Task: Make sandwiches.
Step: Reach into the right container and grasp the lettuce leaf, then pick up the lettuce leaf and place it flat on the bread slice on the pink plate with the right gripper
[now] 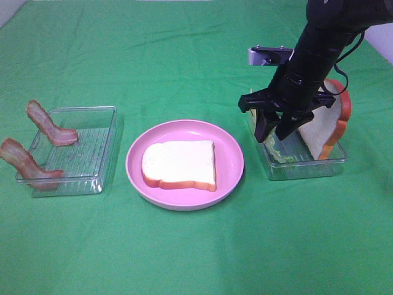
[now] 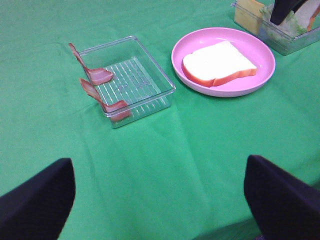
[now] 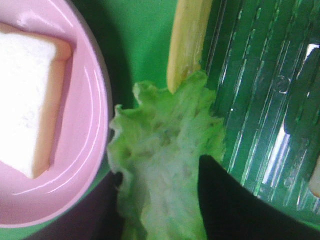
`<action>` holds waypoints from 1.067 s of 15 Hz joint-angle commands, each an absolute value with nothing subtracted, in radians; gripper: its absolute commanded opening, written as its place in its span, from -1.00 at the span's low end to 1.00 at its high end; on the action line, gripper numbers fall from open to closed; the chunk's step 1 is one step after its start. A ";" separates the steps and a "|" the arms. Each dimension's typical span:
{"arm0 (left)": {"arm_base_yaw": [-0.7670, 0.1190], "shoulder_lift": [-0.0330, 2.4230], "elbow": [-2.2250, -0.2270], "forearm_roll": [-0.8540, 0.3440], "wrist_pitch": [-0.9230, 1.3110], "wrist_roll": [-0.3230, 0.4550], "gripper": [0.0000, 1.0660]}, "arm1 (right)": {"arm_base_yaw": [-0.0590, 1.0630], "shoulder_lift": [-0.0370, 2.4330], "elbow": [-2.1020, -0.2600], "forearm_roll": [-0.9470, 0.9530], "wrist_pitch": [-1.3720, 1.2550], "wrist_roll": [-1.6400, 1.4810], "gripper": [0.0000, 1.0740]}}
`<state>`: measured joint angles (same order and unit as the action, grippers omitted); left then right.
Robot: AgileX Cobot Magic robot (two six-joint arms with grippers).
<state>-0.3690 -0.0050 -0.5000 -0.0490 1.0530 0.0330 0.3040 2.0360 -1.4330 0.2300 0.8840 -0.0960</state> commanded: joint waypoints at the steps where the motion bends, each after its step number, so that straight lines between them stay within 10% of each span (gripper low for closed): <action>1: -0.373 -0.024 -0.499 -0.046 1.046 0.033 0.63 | 0.305 2.039 -1.441 0.222 0.879 -0.093 -0.63; 3: -0.373 -0.024 -0.499 -0.046 1.046 0.033 0.63 | 0.305 2.039 -1.441 0.222 0.892 -0.093 -1.00; 16: -0.373 -0.024 -0.499 -0.046 1.046 0.033 0.63 | 0.305 1.647 -1.441 0.250 0.924 -0.029 -1.00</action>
<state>-0.3690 -0.0050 -0.5000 -0.0490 1.0530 0.0330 0.3040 1.6580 -1.4330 0.2340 0.9190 -0.0170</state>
